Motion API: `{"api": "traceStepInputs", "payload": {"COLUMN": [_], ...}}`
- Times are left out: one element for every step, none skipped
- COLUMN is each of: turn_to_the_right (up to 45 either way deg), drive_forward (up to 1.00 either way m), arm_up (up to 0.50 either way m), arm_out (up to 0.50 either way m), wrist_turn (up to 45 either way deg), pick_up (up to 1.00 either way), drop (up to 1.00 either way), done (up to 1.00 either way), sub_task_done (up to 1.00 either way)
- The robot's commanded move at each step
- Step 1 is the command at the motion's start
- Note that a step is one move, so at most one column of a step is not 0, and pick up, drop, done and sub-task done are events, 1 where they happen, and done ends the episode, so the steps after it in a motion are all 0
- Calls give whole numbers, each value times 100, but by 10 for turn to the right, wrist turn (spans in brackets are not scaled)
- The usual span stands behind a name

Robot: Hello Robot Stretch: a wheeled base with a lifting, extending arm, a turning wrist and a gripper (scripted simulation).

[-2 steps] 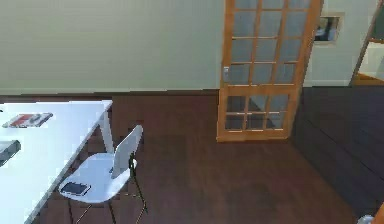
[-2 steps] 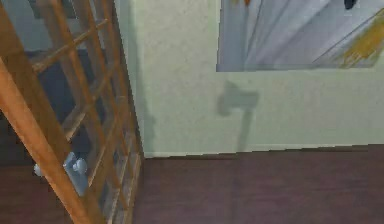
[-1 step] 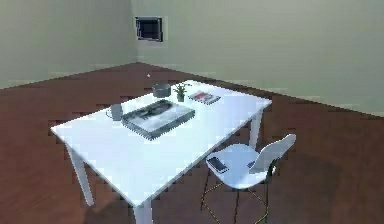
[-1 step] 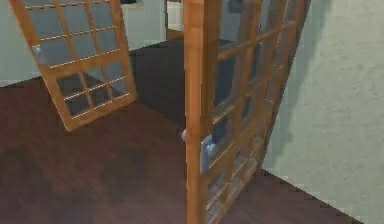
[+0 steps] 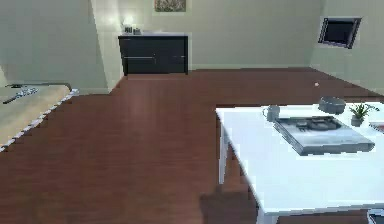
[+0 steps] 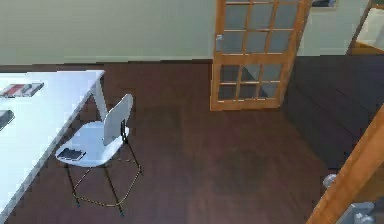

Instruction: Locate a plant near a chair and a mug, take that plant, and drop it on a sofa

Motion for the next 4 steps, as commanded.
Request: {"api": "traceStepInputs", "payload": {"turn_to_the_right": [-360, 0, 300, 0], "drive_forward": [0, 35, 0, 100], "arm_up": [0, 0, 0, 0], "arm_out": [0, 0, 0, 0], "wrist_turn": [0, 0, 0, 0], "pick_up": [0, 0, 0, 0], "drop": [0, 0, 0, 0], "done": [0, 0, 0, 0], "sub_task_done": [0, 0, 0, 0]}}
